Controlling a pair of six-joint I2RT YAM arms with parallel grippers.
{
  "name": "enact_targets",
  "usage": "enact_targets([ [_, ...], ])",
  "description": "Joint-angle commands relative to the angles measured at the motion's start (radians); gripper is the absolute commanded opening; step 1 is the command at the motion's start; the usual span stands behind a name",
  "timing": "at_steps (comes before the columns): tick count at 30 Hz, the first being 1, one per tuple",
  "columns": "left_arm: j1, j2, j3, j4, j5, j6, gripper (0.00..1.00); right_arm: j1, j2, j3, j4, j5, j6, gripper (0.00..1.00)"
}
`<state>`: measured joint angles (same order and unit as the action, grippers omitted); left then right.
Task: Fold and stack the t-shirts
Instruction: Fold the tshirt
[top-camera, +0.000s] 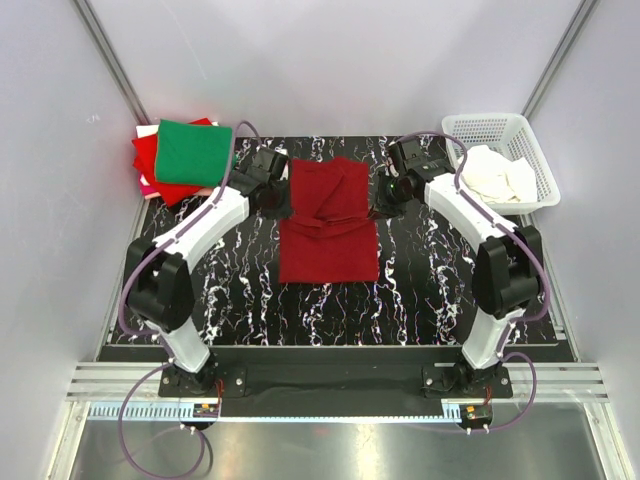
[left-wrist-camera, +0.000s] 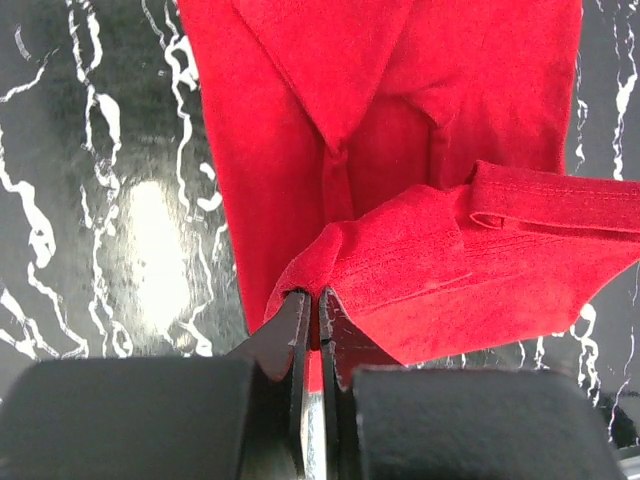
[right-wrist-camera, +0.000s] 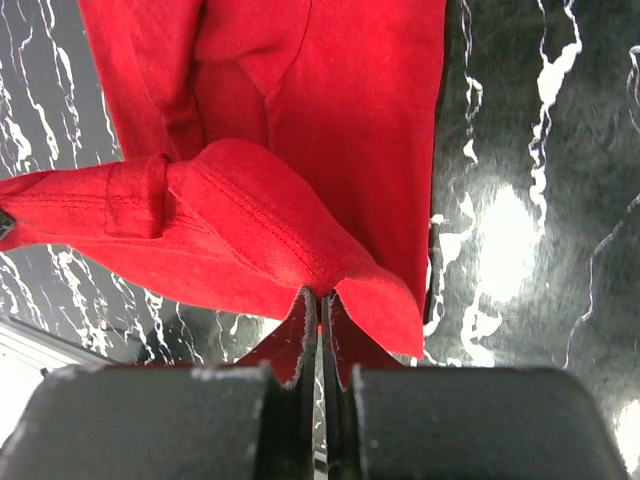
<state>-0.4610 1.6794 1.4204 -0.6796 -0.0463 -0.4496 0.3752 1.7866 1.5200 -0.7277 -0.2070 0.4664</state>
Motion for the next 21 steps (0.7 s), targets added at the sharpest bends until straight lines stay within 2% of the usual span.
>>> enact_targets([
  [1, 0.028, 0.06, 0.074, 0.035, 0.072, 0.049, 0.04, -0.027, 0.054, 0.068, 0.03, -0.057, -0.023, 0.0],
  [5, 0.062, 0.162, 0.11, 0.037, 0.091, 0.058, 0.07, -0.058, 0.157, 0.146, 0.017, -0.094, -0.037, 0.0],
  [6, 0.068, 0.183, 0.132, 0.028, 0.092, 0.055, 0.15, -0.073, 0.184, 0.167, 0.016, -0.127, -0.047, 0.07],
  [7, 0.076, 0.204, 0.146, 0.022, 0.095, 0.046, 0.21, -0.082, 0.242, 0.192, -0.001, -0.138, -0.048, 0.39],
  [8, 0.084, 0.245, 0.159, 0.017, 0.1, 0.043, 0.28, -0.091, 0.272, 0.239, -0.004, -0.153, -0.049, 0.54],
  [9, 0.096, 0.265, 0.193, 0.002, 0.108, 0.035, 0.39, -0.11, 0.301, 0.265, -0.001, -0.199, -0.055, 0.62],
  [11, 0.116, 0.316, 0.245, -0.014, 0.117, 0.002, 0.41, -0.124, 0.385, 0.355, -0.019, -0.213, -0.055, 0.71],
  [14, 0.131, 0.33, 0.279, -0.052, 0.111, -0.072, 0.48, -0.14, 0.454, 0.456, -0.091, -0.19, -0.066, 0.73],
  [16, 0.131, 0.298, 0.25, -0.037, 0.088, -0.106, 0.54, -0.14, 0.406, 0.433, -0.088, -0.155, -0.071, 0.73],
  [18, 0.128, 0.217, 0.201, 0.007, 0.077, -0.113, 0.55, -0.142, 0.341, 0.327, -0.038, -0.129, -0.078, 0.74],
  [20, 0.121, 0.128, 0.114, 0.047, 0.051, -0.123, 0.55, -0.139, 0.201, 0.204, 0.008, -0.097, -0.083, 0.74],
  [21, 0.114, 0.1, 0.083, 0.064, 0.048, -0.126, 0.55, -0.14, 0.2, 0.156, 0.033, -0.101, -0.083, 0.74],
])
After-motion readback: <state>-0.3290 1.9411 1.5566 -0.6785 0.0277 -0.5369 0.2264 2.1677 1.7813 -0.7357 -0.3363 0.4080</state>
